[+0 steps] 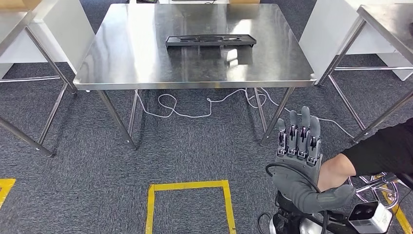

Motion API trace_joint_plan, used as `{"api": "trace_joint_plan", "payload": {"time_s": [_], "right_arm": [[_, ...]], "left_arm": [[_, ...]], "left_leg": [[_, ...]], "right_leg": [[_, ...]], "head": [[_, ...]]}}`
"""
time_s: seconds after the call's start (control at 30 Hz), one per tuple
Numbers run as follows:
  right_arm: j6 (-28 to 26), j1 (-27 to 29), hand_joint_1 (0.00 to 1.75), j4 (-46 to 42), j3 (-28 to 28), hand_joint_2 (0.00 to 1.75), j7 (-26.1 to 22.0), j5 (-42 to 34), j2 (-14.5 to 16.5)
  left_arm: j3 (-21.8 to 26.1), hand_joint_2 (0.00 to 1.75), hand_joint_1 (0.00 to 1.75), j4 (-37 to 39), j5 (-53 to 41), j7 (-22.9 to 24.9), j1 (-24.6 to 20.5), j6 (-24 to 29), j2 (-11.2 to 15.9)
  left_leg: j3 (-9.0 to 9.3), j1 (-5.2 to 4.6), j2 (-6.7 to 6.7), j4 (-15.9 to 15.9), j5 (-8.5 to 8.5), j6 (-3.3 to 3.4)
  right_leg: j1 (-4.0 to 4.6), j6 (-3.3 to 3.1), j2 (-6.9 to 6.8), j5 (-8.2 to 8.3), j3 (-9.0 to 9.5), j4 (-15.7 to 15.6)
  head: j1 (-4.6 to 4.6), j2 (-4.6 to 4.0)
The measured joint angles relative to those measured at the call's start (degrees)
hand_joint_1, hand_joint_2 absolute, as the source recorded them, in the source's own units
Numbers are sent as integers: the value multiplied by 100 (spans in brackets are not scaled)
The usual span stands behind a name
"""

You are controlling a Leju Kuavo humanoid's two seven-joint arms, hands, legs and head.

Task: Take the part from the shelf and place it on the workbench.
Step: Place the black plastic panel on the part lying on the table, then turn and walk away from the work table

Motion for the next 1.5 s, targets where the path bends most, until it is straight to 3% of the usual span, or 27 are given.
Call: {"api": "trace_joint_plan", "payload": {"time_s": [0.07,0.13,0.17,0.23,0.27,0.33,0.4,0.43,0.47,0.53,0.57,0.6,0.67,0.73,0.8,0.83,0.93,1.0,1.07,1.13,1.2,1.23,1.3,1.33,1.37,1.43,1.5], "right_arm": [[5,11,0,14,-17,0,-3,8,-9],[9,20,0,38,-32,0,-8,8,-18],[10,21,0,49,-37,0,-10,8,-21],[0,10,0,66,-44,0,-8,8,-21],[-14,1,0,75,-49,0,0,6,-20],[-71,-13,0,108,-66,0,41,-9,-20],[-151,-17,0,186,-95,0,113,-32,-20],[-183,-19,0,246,-109,0,147,-39,-19],[-208,-17,0,310,-125,0,173,-44,-19],[-223,-15,0,412,-147,0,192,-49,-17],[-224,-13,0,446,-156,0,195,-51,-17],[-224,-12,0,480,-166,0,197,-51,-17],[-227,-9,0,542,-187,0,203,-51,-18],[-310,-9,0,586,-209,0,259,-12,-17],[-558,-16,0,687,-249,0,410,117,-22],[-723,-29,0,806,-285,0,498,209,-30],[-1277,-82,0,1538,-479,0,710,604,-108],[-1703,-120,0,2241,-669,0,764,1056,-187],[-2185,-230,0,3090,-875,0,769,1673,-268],[-2711,-437,0,4167,-1092,0,719,2312,-358],[-3090,-658,0,5261,-1287,0,582,2724,-445],[-3178,-755,0,5706,-1359,0,506,2819,-480],[-3257,-936,0,6345,-1463,0,445,2913,-531],[-3306,-1026,0,6609,-1504,0,488,2980,-547],[-3375,-1102,0,6843,-1536,0,586,3063,-564],[-3544,-1206,0,7364,-1594,0,880,3257,-594],[-3666,-1261,0,7902,-1640,0,1273,3439,-632]], "left_arm": [[7,0,0,0,1,0,-1,15,0],[19,0,0,0,3,0,0,28,-2],[25,0,0,0,4,0,0,30,-4],[37,0,0,-1,7,0,-1,32,-9],[42,0,0,-1,8,0,0,34,-12],[52,0,0,-2,8,-1,3,43,-15],[68,0,0,-2,8,-2,10,53,-17],[75,0,0,-1,8,-1,14,58,-17],[80,0,0,1,6,-1,20,64,-20],[84,0,0,2,3,-1,26,74,-24],[85,0,0,2,2,-1,27,77,-26],[85,0,0,2,2,-1,27,79,-25],[85,0,0,2,2,0,27,81,-25],[85,0,0,1,2,0,21,83,-24],[86,0,0,-2,1,-1,8,89,-22],[87,0,0,-3,-4,-3,2,93,-24],[92,0,0,1,-38,-9,1,114,-34],[98,0,0,3,-66,-10,-4,136,-40],[121,0,0,3,-94,-10,-3,151,-38],[167,0,0,4,-116,-9,1,158,-39],[209,0,0,4,-135,-10,1,162,-46],[222,0,0,4,-146,-10,0,163,-51],[235,0,0,3,-166,-13,0,164,-59],[237,0,0,2,-177,-18,0,164,-61],[238,0,0,2,-190,-25,0,164,-63],[246,0,0,3,-224,-46,10,158,-63],[255,0,0,5,-282,-65,26,146,-65]], "left_leg": [[-174,-10,11,6,134,31],[-356,-14,22,14,271,15],[-443,-12,26,17,338,-2],[-591,-11,26,32,466,-53],[-642,-15,22,36,530,-89],[-683,-26,18,21,658,-159],[-699,-13,11,0,746,-217],[-736,0,3,57,658,-238],[-795,14,-6,207,453,-259],[-969,28,-28,854,-204,-297],[-1044,30,-35,1255,-468,-317],[-1077,31,-40,1595,-599,-334],[-888,38,-39,1758,-467,-347],[-321,57,-44,1144,-242,-336],[244,55,-63,327,-311,-305],[381,40,-72,82,-385,-277],[298,2,-54,-64,-289,-127],[123,2,-31,-105,-118,-7],[-63,-15,-18,-102,35,40],[-239,-26,-4,-90,189,34],[-410,-29,1,-76,339,14],[-486,-31,1,-69,410,-6],[-589,-49,7,-56,536,-65],[-609,-55,17,-60,598,-95],[-616,-55,26,-73,654,-129],[-643,-34,22,-83,696,-198],[-741,-8,-7,174,310,-259]], "right_leg": [[-21,-32,9,-444,-179,696],[-42,64,11,-508,-112,1033],[-51,135,11,-403,59,918],[-72,213,12,-222,623,184],[-58,197,22,-218,904,-236],[-15,119,44,-282,1166,-734],[-24,30,50,-215,1104,-763],[-50,-34,40,-161,1053,-755],[-77,-107,27,-95,991,-754],[-80,-208,3,55,841,-751],[-69,-225,-2,129,763,-746],[-59,-221,-4,202,681,-736],[-55,-190,-5,326,500,-695],[-57,-143,-3,414,330,-624],[-30,-73,-1,493,214,-554],[-16,-32,-4,540,183,-541],[11,90,-4,629,103,-547],[7,64,12,304,-60,-256],[-23,8,21,-235,-245,414],[-36,81,23,-411,-269,1013],[-40,215,23,-183,39,943],[-40,243,23,-84,355,577],[-7,186,31,-134,1023,-384],[16,136,39,-205,1220,-724],[45,89,46,-249,1287,-883],[30,-17,35,-175,1202,-896],[-18,-162,2,-40,1084,-897]], "head": [[17,0],[22,0],[23,0],[25,0],[18,0],[8,0],[-1,0],[-6,0],[-18,0],[-31,0],[-34,0],[-33,0],[-34,0],[-37,0],[-31,0],[-28,0],[-26,0],[1,0],[30,0],[37,1],[42,1],[44,0],[44,1],[35,1],[27,1],[7,0],[-15,0]]}}
